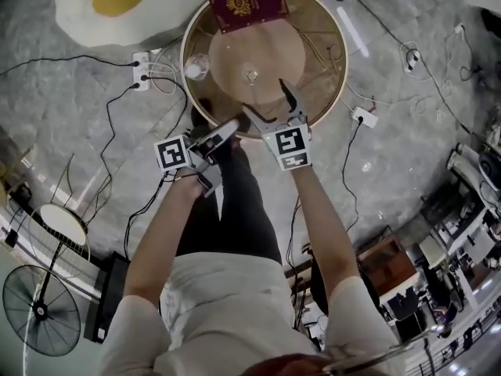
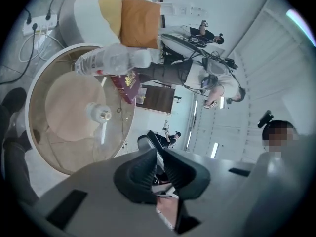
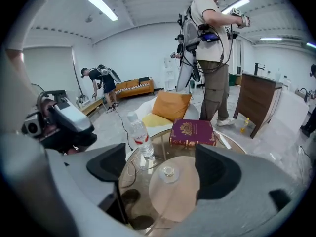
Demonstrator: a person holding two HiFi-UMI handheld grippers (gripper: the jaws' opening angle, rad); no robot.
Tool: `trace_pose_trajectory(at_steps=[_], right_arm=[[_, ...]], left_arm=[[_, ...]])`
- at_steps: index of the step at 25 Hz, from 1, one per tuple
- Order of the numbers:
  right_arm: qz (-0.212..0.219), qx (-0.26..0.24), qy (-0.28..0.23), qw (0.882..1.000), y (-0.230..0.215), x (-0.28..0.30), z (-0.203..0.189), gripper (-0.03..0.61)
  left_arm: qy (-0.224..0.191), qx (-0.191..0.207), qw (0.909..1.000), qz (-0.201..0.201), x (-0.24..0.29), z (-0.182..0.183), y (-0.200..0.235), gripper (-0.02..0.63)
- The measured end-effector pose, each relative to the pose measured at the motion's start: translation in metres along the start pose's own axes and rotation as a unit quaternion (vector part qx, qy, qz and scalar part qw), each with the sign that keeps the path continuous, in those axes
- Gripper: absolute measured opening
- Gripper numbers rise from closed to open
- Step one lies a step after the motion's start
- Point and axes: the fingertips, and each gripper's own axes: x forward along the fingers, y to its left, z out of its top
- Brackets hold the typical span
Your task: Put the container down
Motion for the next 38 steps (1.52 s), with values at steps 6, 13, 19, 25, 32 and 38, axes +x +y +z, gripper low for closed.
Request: trace_pose_trajectory(at_steps=[6, 13, 19, 25, 32, 38], right_arm=[[0.016, -0.013, -0.019, 1.000, 0.025, -0.079, 0.062, 0.381], [0.041, 0.003, -0.040, 0.998, 0.047, -0.163, 0.111, 0.306], [0.044, -0.004, -0.051, 0.998, 0.058, -0.220, 0.142, 0.242], [0.033, -0.006, -0.051, 0.998, 0.078, -0.272, 0.160, 0.162], [-0.006, -0.012, -0.077, 0.997, 0.122, -0.312, 0.186, 0.099], [-0.044, 0.009, -0.107, 0.993, 0.160, -0.334, 0.207, 0.040]], left_arm=[[0.001, 0.067, 0.9977, -0.001, -0.014, -0.030, -0.092, 0.037], [-0.014, 0.117, 0.9930, -0.003, -0.039, -0.051, -0.172, 0.035], [-0.020, 0.156, 0.9873, -0.021, -0.056, -0.061, -0.230, 0.035], [-0.008, 0.183, 0.9826, -0.032, -0.083, -0.072, -0.272, 0.035], [0.004, 0.179, 0.9804, -0.083, -0.118, -0.082, -0.316, 0.034], [0.035, 0.236, 0.9690, -0.064, -0.154, -0.092, -0.326, 0.034]])
